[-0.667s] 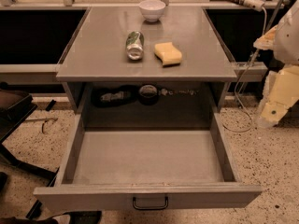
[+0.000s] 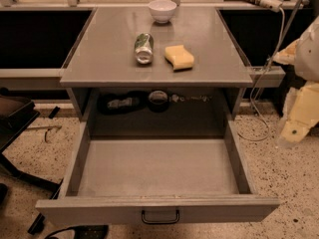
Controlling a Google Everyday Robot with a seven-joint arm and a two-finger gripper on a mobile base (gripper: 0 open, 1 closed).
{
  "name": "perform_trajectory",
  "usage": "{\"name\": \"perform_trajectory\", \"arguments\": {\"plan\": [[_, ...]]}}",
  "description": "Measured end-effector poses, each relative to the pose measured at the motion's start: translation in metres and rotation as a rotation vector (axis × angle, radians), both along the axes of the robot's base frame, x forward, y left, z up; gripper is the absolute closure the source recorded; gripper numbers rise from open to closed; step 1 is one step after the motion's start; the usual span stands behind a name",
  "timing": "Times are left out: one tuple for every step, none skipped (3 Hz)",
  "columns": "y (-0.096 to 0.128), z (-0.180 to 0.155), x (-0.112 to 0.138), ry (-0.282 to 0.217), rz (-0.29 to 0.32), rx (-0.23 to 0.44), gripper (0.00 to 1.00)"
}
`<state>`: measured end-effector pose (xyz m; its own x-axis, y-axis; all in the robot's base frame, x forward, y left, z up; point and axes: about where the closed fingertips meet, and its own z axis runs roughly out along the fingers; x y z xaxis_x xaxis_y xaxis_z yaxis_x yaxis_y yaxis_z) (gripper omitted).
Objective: Close top drawer
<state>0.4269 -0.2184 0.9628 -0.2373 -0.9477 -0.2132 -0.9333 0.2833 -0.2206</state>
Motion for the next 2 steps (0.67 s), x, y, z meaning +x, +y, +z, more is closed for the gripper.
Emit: {"name": "perform_trajectory", "arguments": {"plan": [[-0.001, -0.026, -0.030, 0.060, -0.010, 0.018, 0.00], [0.004, -0.065, -0.066, 0.150, -0.011, 0.054, 0.00]]}}
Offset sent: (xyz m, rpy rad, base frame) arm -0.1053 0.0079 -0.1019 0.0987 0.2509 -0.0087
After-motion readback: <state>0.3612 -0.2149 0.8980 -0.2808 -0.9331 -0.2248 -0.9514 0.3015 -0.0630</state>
